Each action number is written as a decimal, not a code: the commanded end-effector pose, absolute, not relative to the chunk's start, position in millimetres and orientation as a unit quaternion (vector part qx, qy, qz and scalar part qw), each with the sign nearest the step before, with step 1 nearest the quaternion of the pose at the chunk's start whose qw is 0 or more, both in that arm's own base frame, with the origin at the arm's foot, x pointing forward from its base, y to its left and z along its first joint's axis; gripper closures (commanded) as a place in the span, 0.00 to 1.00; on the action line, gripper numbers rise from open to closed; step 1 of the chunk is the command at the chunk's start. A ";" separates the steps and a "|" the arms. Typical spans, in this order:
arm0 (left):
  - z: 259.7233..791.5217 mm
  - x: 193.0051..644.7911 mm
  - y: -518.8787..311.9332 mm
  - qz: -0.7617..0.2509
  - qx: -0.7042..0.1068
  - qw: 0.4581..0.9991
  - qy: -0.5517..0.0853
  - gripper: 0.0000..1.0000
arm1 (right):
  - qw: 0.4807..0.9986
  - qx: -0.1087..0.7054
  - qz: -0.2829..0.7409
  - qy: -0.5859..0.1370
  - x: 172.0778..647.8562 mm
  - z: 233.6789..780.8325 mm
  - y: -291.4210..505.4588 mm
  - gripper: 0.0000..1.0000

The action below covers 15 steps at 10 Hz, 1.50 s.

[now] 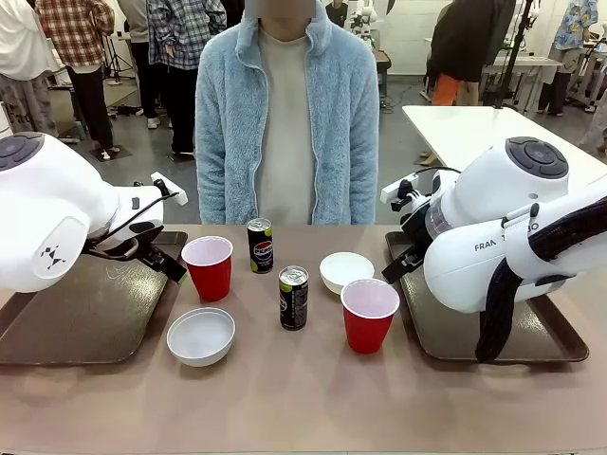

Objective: Prepare tableware on both trays.
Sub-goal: Pick up a Picnic Bowl from the table and place it on a Handle tray.

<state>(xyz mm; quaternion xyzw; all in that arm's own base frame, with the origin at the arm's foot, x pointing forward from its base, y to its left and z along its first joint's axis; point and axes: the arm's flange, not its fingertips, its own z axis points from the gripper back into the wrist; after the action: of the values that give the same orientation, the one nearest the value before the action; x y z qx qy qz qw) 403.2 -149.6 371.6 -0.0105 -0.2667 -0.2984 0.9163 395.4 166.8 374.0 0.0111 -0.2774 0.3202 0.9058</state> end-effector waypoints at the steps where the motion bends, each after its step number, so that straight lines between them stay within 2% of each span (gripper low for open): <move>1: 371.6 403.2 -149.6 -0.298 -0.011 0.916 -0.267 0.00 | 0.906 0.011 0.320 -0.277 395.4 374.0 166.8 0.00; 2: 371.6 403.2 -149.6 -0.298 -0.011 0.916 -0.267 0.00 | 0.900 0.003 0.304 -0.311 395.2 396.3 165.0 0.00; 4: 414.7 381.8 -148.0 -0.301 0.008 0.913 -0.276 0.00 | 0.905 -0.022 0.284 -0.318 371.2 441.8 159.3 0.00; 6: 436.3 336.5 -150.3 -0.356 -0.044 0.921 -0.154 0.00 | 0.942 -0.043 0.302 -0.138 330.2 442.6 144.1 0.00; 8: 448.3 297.4 -152.1 -0.369 -0.090 0.920 -0.093 0.00 | 0.955 -0.038 0.290 -0.045 286.7 424.2 138.3 0.00; 9: 449.3 281.7 -153.5 -0.355 -0.085 0.928 -0.073 0.00 | 0.960 -0.032 0.276 0.007 264.5 405.5 137.6 0.00; 10: 443.9 272.0 -154.4 -0.334 -0.074 0.937 -0.064 0.00 | 0.960 -0.021 0.280 0.025 248.1 393.6 140.7 0.00; 11: 438.1 274.8 -153.5 -0.310 -0.055 0.947 -0.070 0.00 | 0.954 -0.040 0.297 0.017 246.1 386.2 150.0 0.00; 12: 455.0 290.2 -166.6 -0.362 -0.085 0.926 -0.065 0.00 | 0.957 -0.046 0.288 0.016 290.1 418.4 147.7 0.00; 15: 456.7 287.0 -163.0 -0.346 -0.075 0.934 -0.058 0.00 | 0.955 -0.043 0.293 0.031 282.3 416.5 155.2 0.00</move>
<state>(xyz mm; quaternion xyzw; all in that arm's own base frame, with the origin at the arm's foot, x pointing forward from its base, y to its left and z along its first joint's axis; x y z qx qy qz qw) 287.1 -163.5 456.1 -0.0748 -0.0577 -0.3504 0.9318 285.0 152.2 417.7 -0.0427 0.0271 0.2882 0.9562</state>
